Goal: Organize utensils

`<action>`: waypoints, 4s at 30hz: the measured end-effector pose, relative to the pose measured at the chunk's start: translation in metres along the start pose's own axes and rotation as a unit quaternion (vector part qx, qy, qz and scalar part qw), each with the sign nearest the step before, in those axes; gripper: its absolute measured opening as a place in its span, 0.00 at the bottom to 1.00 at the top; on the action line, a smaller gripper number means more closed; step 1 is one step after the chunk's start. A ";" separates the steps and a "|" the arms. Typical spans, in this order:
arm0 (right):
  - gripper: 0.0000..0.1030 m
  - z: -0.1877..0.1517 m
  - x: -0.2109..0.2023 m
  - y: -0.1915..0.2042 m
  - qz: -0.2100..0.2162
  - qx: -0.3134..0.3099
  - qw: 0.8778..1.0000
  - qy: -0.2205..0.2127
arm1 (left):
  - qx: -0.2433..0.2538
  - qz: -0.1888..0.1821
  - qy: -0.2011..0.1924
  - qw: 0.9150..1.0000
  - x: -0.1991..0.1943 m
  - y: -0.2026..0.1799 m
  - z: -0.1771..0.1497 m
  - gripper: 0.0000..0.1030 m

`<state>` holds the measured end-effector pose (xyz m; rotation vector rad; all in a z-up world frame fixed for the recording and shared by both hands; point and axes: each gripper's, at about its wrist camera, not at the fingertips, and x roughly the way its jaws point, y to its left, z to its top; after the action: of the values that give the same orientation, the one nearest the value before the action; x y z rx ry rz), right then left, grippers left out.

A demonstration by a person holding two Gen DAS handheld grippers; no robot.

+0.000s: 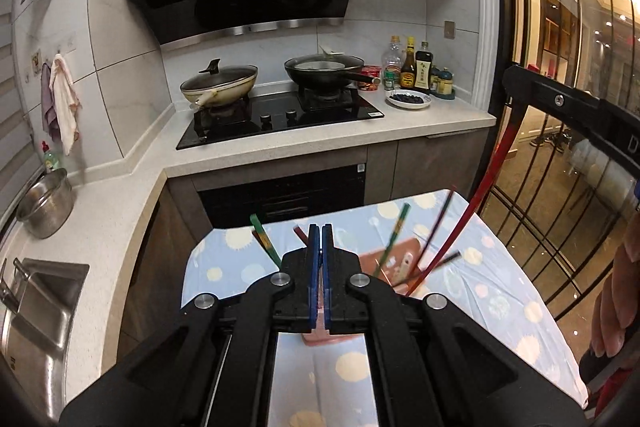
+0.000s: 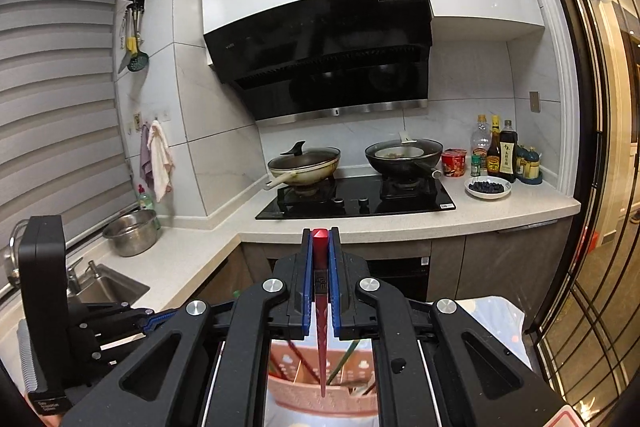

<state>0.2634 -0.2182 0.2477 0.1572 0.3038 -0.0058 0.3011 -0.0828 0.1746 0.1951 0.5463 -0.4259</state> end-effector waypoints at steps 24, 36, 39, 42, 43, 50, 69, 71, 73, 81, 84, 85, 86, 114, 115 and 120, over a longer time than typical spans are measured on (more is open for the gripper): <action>0.07 -0.045 0.100 0.008 -0.011 -0.033 0.994 0.103 | -0.018 0.004 0.058 0.998 0.086 0.018 -0.010 0.03; 0.27 -0.055 0.089 0.006 -0.016 -0.031 0.995 0.097 | -0.023 0.028 0.052 0.998 0.085 0.016 -0.013 0.39; 0.31 -0.058 0.083 0.006 -0.016 -0.033 0.995 0.098 | -0.022 0.030 0.048 0.998 0.082 0.014 -0.015 0.44; 0.33 -0.061 0.078 0.005 -0.017 -0.032 0.994 0.098 | -0.021 0.028 0.047 0.998 0.078 0.012 -0.017 0.44; 0.33 -0.061 0.078 0.005 -0.017 -0.033 0.994 0.099 | -0.021 0.029 0.047 0.998 0.077 0.012 -0.018 0.44; 0.34 -0.070 0.058 0.001 -0.024 -0.029 0.994 0.099 | -0.026 0.029 0.047 0.998 0.064 0.008 -0.026 0.44; 0.67 -0.157 -0.020 -0.018 -0.064 -0.003 0.985 0.163 | -0.019 0.054 0.024 0.998 -0.001 -0.035 -0.106 0.88; 0.69 -0.168 -0.028 -0.020 -0.070 0.002 0.983 0.172 | -0.018 0.054 0.032 0.998 -0.003 -0.038 -0.118 0.90; 0.70 -0.180 -0.036 -0.023 -0.074 0.010 0.981 0.177 | -0.018 0.055 0.043 0.997 -0.003 -0.040 -0.130 0.92; 0.83 -0.208 -0.053 -0.024 -0.084 0.016 0.975 0.203 | -0.036 0.048 0.080 0.995 -0.004 -0.046 -0.170 0.93; 0.84 -0.218 -0.061 -0.023 -0.083 0.014 0.975 0.205 | -0.043 0.047 0.091 0.994 -0.004 -0.046 -0.180 0.93; 0.86 -0.221 -0.062 -0.023 -0.082 0.014 0.975 0.207 | -0.044 0.049 0.094 0.993 -0.004 -0.046 -0.183 0.93; 0.94 -0.224 -0.062 -0.022 -0.081 0.013 0.973 0.216 | -0.046 0.051 0.096 0.993 -0.004 -0.046 -0.185 0.93; 0.93 -0.260 -0.077 -0.022 -0.112 0.001 0.968 0.225 | -0.073 0.075 0.134 0.985 -0.005 -0.044 -0.246 0.93; 0.93 -0.260 -0.077 -0.022 -0.113 0.001 0.968 0.224 | -0.074 0.075 0.133 0.985 -0.005 -0.044 -0.246 0.93; 0.93 -0.259 -0.076 -0.024 -0.114 0.004 0.969 0.221 | -0.073 0.079 0.130 0.986 -0.004 -0.043 -0.244 0.93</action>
<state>0.1128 -0.2031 0.0225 0.1299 0.7661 -0.2031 0.1669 -0.0489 -0.0305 0.1520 0.8105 -0.2044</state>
